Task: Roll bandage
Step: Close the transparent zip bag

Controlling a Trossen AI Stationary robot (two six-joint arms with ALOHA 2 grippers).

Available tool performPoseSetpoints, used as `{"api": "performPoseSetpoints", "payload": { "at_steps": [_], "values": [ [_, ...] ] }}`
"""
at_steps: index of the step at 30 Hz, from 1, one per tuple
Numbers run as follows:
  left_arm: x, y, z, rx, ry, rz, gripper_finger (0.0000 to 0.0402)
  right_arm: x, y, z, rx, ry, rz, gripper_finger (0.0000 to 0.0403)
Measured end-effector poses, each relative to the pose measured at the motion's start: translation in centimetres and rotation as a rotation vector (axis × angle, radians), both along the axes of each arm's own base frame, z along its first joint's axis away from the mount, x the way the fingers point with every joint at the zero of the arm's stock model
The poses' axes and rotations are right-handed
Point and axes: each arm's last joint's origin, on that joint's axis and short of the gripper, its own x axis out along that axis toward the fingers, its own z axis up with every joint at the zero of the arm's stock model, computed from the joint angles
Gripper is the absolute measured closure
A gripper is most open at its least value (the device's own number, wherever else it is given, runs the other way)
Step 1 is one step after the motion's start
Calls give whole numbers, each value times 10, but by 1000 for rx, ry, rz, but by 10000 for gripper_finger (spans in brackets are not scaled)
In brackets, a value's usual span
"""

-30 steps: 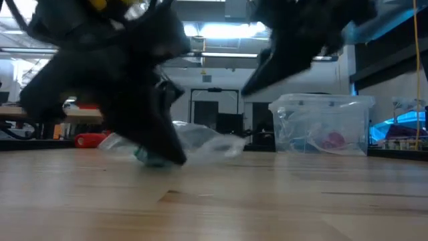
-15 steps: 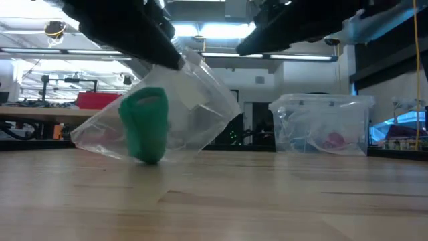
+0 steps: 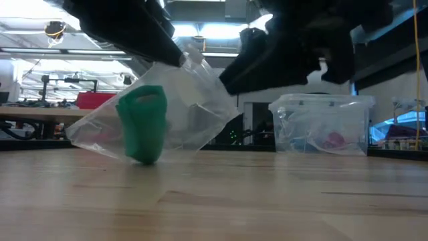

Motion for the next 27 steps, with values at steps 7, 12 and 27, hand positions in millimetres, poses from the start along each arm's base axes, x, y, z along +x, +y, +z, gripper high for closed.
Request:
{"api": "performPoseSetpoints", "payload": {
  "at_steps": [7,12,27],
  "values": [
    [0,0,1,-5,-4,3,401,6,-7,-2,-17,-31,-57,227],
    [0,0,1,-6,-4,2,401,5,-10,-5,-29,-3,-35,313],
    [0,0,1,-51,4,33,399,4,-10,-6,-16,22,-7,399]
  ]
}}
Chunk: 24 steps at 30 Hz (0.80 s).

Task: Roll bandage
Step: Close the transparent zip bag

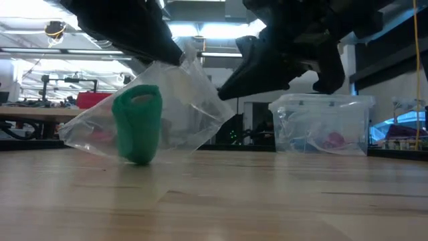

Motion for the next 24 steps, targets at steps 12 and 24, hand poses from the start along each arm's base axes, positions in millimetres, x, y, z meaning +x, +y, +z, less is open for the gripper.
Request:
{"api": "performPoseSetpoints", "payload": {
  "at_steps": [12,24],
  "values": [
    [-19,10,16,-151,105,155,289,-1,10,8,84,89,-148,401],
    [-40,-16,3,16,63,290,279,14,6,29,276,80,-247,402]
  ]
}}
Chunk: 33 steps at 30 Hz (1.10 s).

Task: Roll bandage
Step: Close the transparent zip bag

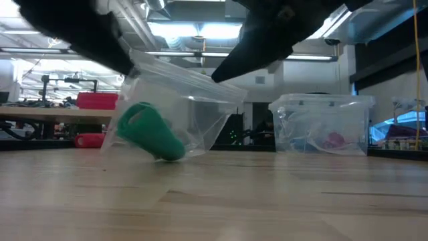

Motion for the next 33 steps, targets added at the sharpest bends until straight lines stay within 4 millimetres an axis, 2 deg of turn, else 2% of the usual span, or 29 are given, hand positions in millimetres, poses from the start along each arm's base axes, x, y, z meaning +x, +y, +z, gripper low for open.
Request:
{"api": "performPoseSetpoints", "payload": {
  "at_steps": [7,14,21,28,33],
  "values": [
    [-11,-8,-14,14,7,120,285,1,-2,1,10,-2,-4,402],
    [-2,-8,-21,28,-49,182,285,1,-2,1,16,-9,-6,403],
    [5,-13,-18,24,-109,131,285,1,-2,1,17,-6,-8,403],
    [1,-12,-22,24,-37,105,285,1,-2,0,27,6,-6,402],
    [0,-12,-23,19,-15,96,285,-4,-1,-6,90,69,14,377]
  ]
}}
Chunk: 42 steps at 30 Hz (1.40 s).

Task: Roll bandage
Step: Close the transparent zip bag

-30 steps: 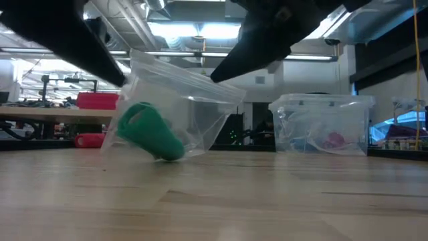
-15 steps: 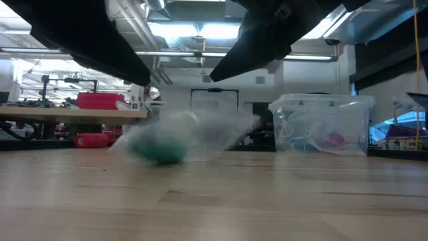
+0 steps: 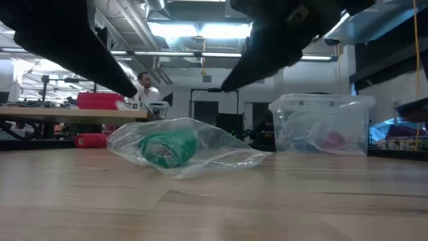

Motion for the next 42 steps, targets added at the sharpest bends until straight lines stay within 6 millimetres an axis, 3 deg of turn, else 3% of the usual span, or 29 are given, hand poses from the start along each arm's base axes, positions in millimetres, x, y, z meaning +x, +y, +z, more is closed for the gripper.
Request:
{"api": "performPoseSetpoints", "payload": {
  "at_steps": [6,11,16,19,35,38,42],
  "values": [
    [0,0,0,3,1,-3,285,-9,5,-20,-32,93,115,297],
    [0,1,0,14,6,-8,285,-11,20,-42,-266,71,229,223],
    [1,2,0,14,5,-2,285,-5,27,-65,-403,60,272,193],
    [1,2,0,13,4,-3,285,-3,26,-74,-442,68,244,200],
    [2,2,0,7,-1,-3,285,1,24,-70,-523,50,184,269],
    [2,2,1,7,-2,-2,285,0,22,-72,-558,61,171,306],
    [2,2,1,12,-1,-7,285,1,23,-71,-550,46,170,385]
  ]
}}
